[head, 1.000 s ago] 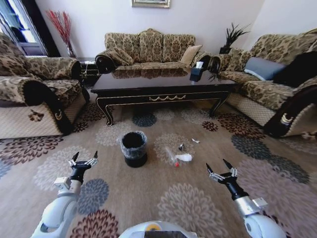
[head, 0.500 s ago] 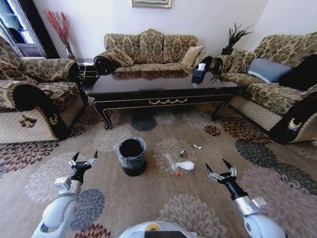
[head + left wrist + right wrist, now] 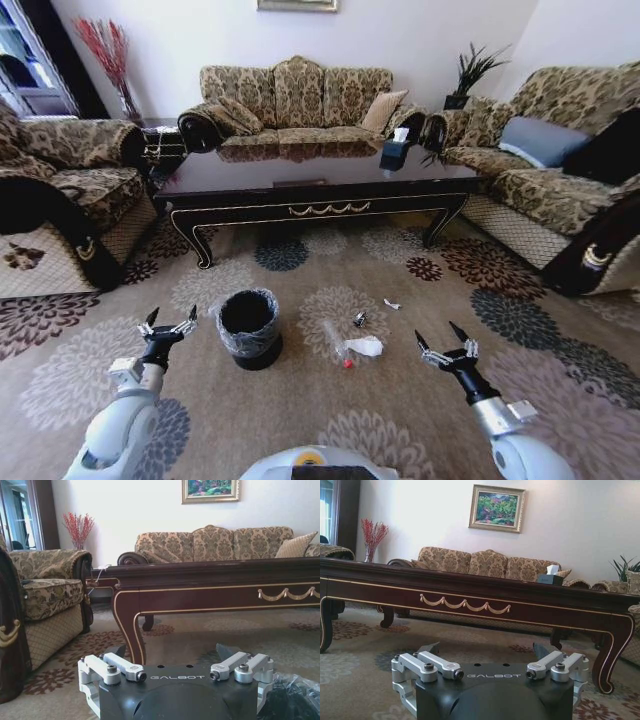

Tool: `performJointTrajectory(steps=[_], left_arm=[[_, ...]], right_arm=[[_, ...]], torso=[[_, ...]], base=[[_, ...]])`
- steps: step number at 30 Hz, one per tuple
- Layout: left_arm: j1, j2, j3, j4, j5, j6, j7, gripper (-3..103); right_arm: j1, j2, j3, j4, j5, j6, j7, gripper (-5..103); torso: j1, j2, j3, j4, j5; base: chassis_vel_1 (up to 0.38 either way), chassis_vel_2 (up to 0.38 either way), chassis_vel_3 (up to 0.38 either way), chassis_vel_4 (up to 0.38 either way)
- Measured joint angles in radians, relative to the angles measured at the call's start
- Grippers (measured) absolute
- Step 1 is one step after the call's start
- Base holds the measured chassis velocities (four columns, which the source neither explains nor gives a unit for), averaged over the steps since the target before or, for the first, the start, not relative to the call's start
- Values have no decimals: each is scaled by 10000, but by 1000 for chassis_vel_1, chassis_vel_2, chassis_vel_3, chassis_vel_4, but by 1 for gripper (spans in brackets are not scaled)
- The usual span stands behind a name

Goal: Move to the front of the table and pick up the trash from the floor, then place it into the trash bin.

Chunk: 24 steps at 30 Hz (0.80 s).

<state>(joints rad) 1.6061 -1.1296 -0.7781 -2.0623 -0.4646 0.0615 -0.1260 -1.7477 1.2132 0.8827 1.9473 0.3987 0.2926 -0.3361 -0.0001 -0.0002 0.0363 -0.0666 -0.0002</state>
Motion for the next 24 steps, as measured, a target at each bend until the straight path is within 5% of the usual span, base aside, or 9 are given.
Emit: performJointTrajectory(steps=[3,7,11,17,20,24], left_arm=[[-122,87,56,40,19,221,-122,100],[-683,516,324,258,-230,1338,-525,102],[-1650,1162,1171,743,-1469,2627,-1333,89],[-1895,1393,1528,508,-2253,3261,-1684,64],[-2227,1427,1956,538,-2540,3567,-1906,66],[-2933,1437,2685,1050,-2826,4147,-2136,85]], right_arm=[[-5,8,-4,0,-42,0,6,100],[-11,17,-97,-1,-66,37,72,100],[92,-59,-399,13,153,258,56,100],[451,-467,-957,-136,181,266,-47,100],[448,-483,-1025,-203,165,308,-63,100],[244,-428,-848,-186,157,417,-148,100]], torso=[[0,0,0,0,0],[0,0,0,-1,0],[0,0,1,-8,-2],[0,0,1,7,4],[0,0,1,0,3],[0,1,1,-4,1]], base=[[0,0,0,0],[0,0,0,0],[0,0,0,0],[0,0,0,0],[0,0,0,0],[0,0,0,0]])
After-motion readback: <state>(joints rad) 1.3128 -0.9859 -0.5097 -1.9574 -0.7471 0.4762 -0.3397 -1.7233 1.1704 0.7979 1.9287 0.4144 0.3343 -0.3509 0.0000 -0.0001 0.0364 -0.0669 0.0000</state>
